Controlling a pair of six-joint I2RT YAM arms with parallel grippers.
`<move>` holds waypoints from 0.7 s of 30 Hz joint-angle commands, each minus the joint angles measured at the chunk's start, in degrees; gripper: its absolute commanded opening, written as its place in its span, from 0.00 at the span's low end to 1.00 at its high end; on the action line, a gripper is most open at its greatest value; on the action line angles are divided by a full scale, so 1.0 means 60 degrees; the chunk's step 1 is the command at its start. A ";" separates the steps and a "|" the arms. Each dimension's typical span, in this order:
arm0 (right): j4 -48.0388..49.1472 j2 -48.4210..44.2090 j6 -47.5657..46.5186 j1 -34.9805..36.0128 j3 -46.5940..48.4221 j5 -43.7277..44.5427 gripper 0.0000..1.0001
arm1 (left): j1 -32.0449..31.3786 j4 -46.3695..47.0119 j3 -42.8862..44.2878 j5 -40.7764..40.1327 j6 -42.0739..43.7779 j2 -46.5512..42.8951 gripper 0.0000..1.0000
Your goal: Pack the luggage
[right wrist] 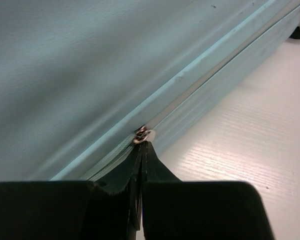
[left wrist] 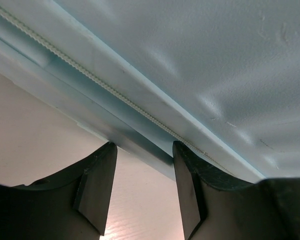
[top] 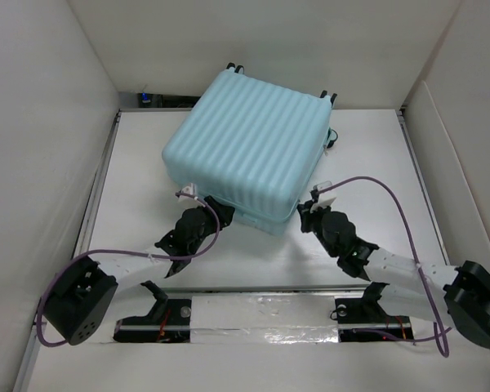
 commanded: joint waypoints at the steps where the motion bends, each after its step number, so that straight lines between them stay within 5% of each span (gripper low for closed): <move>1: -0.0200 -0.0788 0.0787 0.0504 0.0045 -0.0450 0.00 | -0.0146 0.0792 0.0505 -0.0014 0.0111 0.0449 0.42; 10: -0.3850 -0.2107 0.2252 0.1352 0.0132 -0.1562 0.00 | -0.0146 0.1320 0.0798 -0.0072 -0.0021 0.0934 0.39; 15: -0.4542 -0.2240 0.2986 0.1559 0.0235 0.0245 0.00 | -0.0146 0.1277 0.0872 -0.0160 0.0023 0.0906 0.38; 19: -0.4263 -0.1582 0.2547 -0.0064 0.0775 -0.0098 0.00 | -0.0146 0.1014 0.0814 -0.0087 0.0110 0.0628 0.38; 21: -0.3914 -0.1304 0.1980 -0.0853 0.0908 -0.0245 0.13 | -0.0146 0.0940 0.0726 -0.0058 0.0125 0.0525 0.38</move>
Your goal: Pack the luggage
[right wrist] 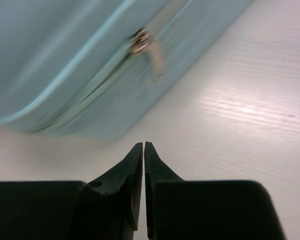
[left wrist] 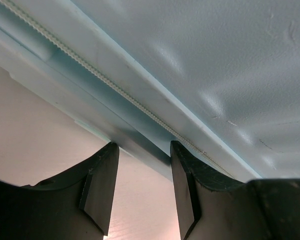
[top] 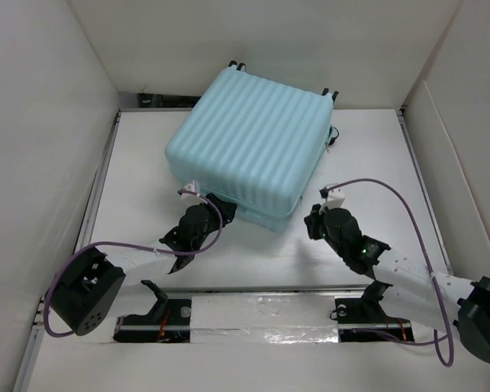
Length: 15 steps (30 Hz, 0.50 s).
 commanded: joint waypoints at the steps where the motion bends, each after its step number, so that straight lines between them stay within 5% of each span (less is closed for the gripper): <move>1: 0.1188 0.0293 -0.0788 -0.0977 0.0548 0.0036 0.16 | -0.0081 0.0455 0.0336 0.0125 0.0475 -0.0339 0.38; 5: 0.1709 0.0790 -0.1756 -0.1522 0.0898 -0.1150 0.36 | -0.0081 0.0426 0.0219 0.0183 0.0475 -0.0369 0.38; 10: 0.1868 0.1538 -0.2110 -0.1376 0.1119 -0.2177 0.39 | -0.0081 0.0470 0.0145 0.0242 0.0504 -0.0310 0.38; 15: 0.1914 0.1392 -0.2096 -0.1126 0.1060 -0.1289 0.40 | -0.0081 0.0455 0.0160 0.0271 0.0577 -0.0281 0.38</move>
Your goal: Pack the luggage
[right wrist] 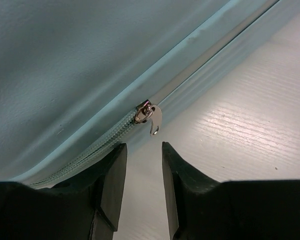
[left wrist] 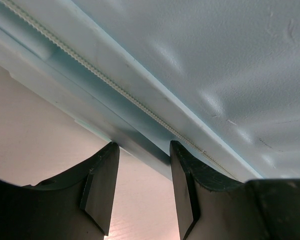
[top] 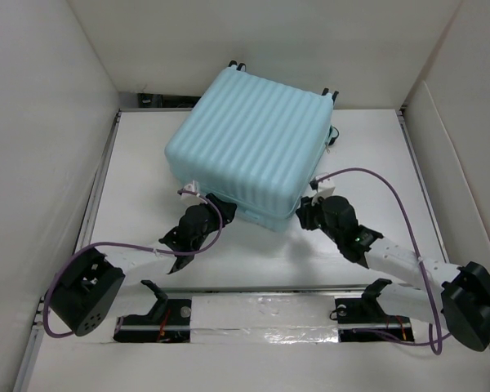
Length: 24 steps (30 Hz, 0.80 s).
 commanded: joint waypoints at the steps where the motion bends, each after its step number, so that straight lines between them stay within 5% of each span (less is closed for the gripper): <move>1: 0.0810 -0.0189 -0.0216 0.0265 0.0259 0.0525 0.41 | -0.0077 0.0586 0.0145 0.0271 0.0574 -0.0219 0.38; 7: 0.2683 -0.0277 -0.0215 0.0266 -0.0283 0.1977 0.40 | -0.0077 0.0660 0.0130 0.0374 0.0530 -0.0145 0.38; 17: 0.4150 0.0367 -0.0845 0.0354 -0.0166 0.1904 0.28 | -0.0077 0.0601 0.0013 0.0330 0.0501 -0.0263 0.38; 24: 0.4429 0.0850 -0.1079 0.0354 -0.0196 0.1802 0.29 | -0.0077 0.0660 -0.0016 0.0345 0.0457 -0.0219 0.38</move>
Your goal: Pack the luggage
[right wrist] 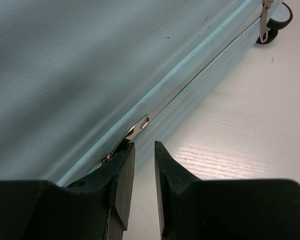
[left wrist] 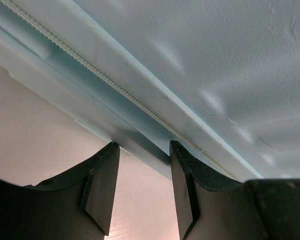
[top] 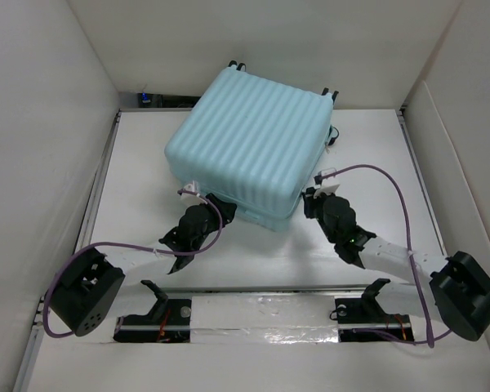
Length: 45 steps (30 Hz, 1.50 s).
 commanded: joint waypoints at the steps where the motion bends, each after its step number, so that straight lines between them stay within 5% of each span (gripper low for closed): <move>1: 0.1602 0.0326 -0.0303 0.0150 0.0216 -0.0238 0.30 | -0.0077 0.0660 -0.0009 0.0330 0.0471 -0.0190 0.38; 9: -0.0344 -0.0404 -0.0379 0.0472 0.0276 -0.0371 0.43 | -0.0077 0.0645 -0.0097 0.0286 0.0486 -0.0263 0.38; 18: -0.3171 -0.2206 0.0516 0.0384 0.0422 -0.0574 0.34 | 0.0229 0.0485 -0.0155 0.0271 0.0677 -0.0467 0.38; 25: -0.3099 -0.2077 0.0195 -0.0099 0.0538 -0.2141 0.38 | 0.0231 0.0016 -0.0302 0.0608 0.0603 -0.0922 0.53; 37: -0.2382 -0.1987 0.0281 -0.0099 0.0173 -0.1969 0.38 | 0.0231 0.0527 0.0196 0.0638 0.0223 0.0191 0.47; 40: -0.2178 -0.1930 0.0151 -0.0319 0.0187 -0.2039 0.41 | 0.0231 0.0660 0.0284 0.0463 0.0047 0.0469 0.42; 45: -0.1972 -0.1433 -0.0304 -0.0874 0.0538 -0.2610 0.36 | 0.0318 0.0719 0.0153 -0.0475 -0.0130 0.0383 0.00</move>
